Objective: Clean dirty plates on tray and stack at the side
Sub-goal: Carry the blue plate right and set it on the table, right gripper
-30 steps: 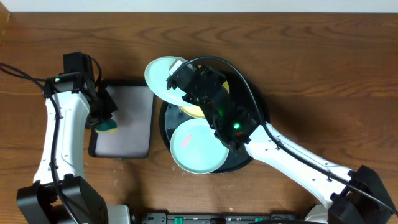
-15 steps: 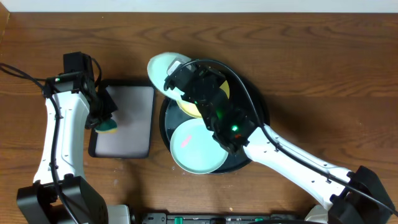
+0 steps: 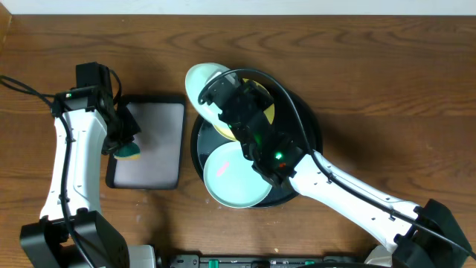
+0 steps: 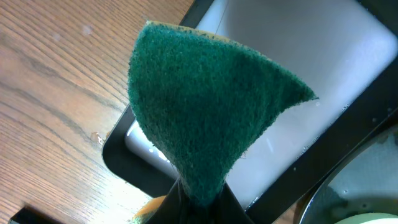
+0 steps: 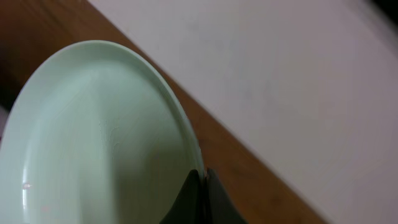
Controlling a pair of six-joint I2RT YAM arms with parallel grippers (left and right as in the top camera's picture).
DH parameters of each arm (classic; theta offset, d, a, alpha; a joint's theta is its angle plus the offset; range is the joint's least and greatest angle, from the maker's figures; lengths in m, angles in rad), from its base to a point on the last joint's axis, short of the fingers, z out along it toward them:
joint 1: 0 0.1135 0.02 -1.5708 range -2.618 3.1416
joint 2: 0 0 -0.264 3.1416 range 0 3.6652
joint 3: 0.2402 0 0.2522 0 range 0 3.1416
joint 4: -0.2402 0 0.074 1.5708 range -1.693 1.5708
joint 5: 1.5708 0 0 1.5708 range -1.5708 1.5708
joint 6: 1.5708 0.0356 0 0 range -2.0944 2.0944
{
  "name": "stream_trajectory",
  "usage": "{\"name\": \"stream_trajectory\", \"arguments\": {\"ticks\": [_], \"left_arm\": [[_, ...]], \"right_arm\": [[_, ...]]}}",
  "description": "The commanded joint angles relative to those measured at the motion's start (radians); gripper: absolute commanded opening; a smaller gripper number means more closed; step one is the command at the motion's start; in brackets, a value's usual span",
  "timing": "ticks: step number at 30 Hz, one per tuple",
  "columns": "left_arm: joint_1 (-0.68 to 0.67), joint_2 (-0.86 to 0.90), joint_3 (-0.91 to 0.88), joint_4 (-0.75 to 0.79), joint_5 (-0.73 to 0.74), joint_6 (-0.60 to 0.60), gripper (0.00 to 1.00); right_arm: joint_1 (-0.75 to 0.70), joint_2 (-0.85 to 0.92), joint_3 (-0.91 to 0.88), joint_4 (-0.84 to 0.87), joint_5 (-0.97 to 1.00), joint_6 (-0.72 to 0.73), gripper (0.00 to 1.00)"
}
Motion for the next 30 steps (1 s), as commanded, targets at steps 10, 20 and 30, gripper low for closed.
{"name": "stream_trajectory", "arguments": {"ticks": [10, 20, 30], "left_arm": [[-0.004, -0.002, -0.007, -0.002, -0.005, 0.010, 0.07], [-0.078, -0.002, -0.007, 0.029, 0.101, 0.157, 0.07], [-0.146, -0.002, -0.007, 0.040, 0.100, 0.201, 0.07]], "right_arm": [[-0.062, -0.130, 0.013, -0.222, -0.173, 0.595, 0.01], [-0.420, -0.388, 0.013, -0.541, -0.556, 0.726, 0.01], [-1.000, -0.402, 0.013, -0.813, -0.695, 0.711, 0.01]]}}
